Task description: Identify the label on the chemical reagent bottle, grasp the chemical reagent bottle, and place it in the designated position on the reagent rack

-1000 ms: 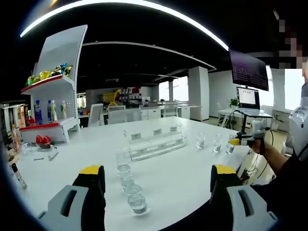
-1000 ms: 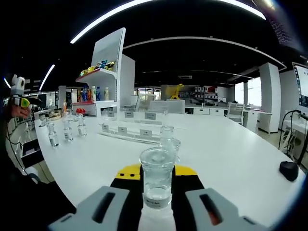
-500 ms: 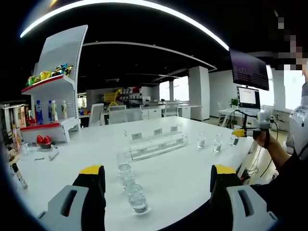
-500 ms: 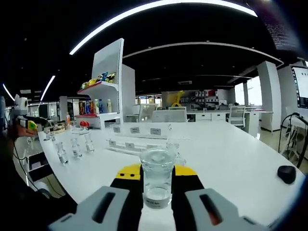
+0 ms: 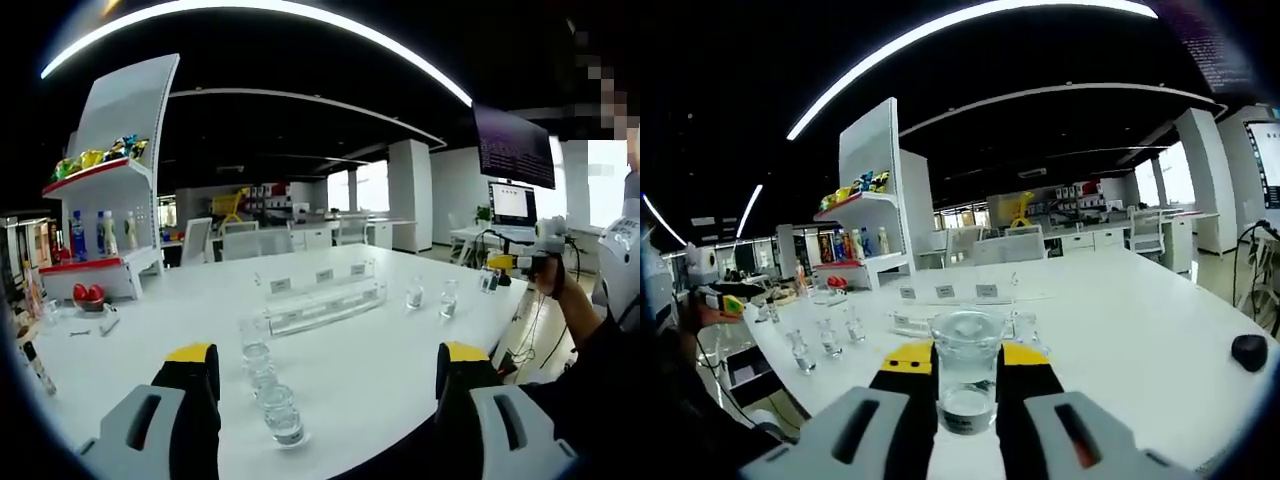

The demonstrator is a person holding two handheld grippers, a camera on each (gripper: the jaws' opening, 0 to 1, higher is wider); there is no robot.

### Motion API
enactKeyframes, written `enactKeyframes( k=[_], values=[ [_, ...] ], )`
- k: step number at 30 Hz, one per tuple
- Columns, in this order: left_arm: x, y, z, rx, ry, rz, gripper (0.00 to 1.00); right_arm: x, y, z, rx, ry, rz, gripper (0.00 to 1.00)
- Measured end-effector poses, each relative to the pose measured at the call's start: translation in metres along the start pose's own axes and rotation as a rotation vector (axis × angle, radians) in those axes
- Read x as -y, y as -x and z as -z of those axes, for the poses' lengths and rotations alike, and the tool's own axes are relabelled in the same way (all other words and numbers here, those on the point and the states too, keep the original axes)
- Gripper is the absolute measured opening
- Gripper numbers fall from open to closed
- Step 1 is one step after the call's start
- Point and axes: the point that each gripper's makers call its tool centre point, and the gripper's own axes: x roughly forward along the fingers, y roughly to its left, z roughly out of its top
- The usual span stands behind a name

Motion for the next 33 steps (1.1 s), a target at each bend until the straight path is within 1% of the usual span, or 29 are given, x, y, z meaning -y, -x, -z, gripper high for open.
enactKeyframes(
  k=[2, 6, 12, 14, 18, 22, 25, 29, 33],
  values=[
    [0.0, 0.0, 0.001, -0.005, 0.001, -0.003, 0.89, -0.003, 0.0, -0.003, 0.0, -0.001, -0.007, 0.18],
    [-0.004, 0.002, 0.002, -0.008, 0.009, -0.017, 0.92, -0.006, -0.003, -0.006, -0.01, 0.04, -0.003, 0.18],
    [-0.004, 0.002, 0.003, -0.01, 0.004, -0.019, 0.93, -0.011, -0.013, -0.014, -0.005, 0.054, -0.022, 0.18],
    [-0.004, 0.002, 0.003, -0.012, -0.004, -0.024, 0.95, -0.01, -0.019, -0.019, 0.001, 0.056, -0.029, 0.18],
    [-0.007, 0.001, 0.005, -0.027, -0.018, -0.037, 0.95, -0.012, -0.033, -0.031, 0.017, 0.045, -0.051, 0.18],
    [-0.008, 0.0, 0.006, -0.036, -0.023, -0.035, 0.95, -0.018, -0.048, -0.038, 0.019, 0.056, -0.068, 0.18],
    [-0.009, 0.0, 0.004, -0.033, -0.023, -0.033, 0.95, -0.022, -0.06, -0.043, 0.017, 0.066, -0.08, 0.18],
    [-0.009, 0.0, 0.003, -0.032, -0.026, -0.03, 0.95, -0.028, -0.076, -0.054, 0.029, 0.048, -0.104, 0.18],
    [-0.008, 0.0, 0.003, -0.032, -0.033, -0.025, 0.95, -0.036, -0.089, -0.062, 0.042, 0.055, -0.114, 0.18]
  ],
)
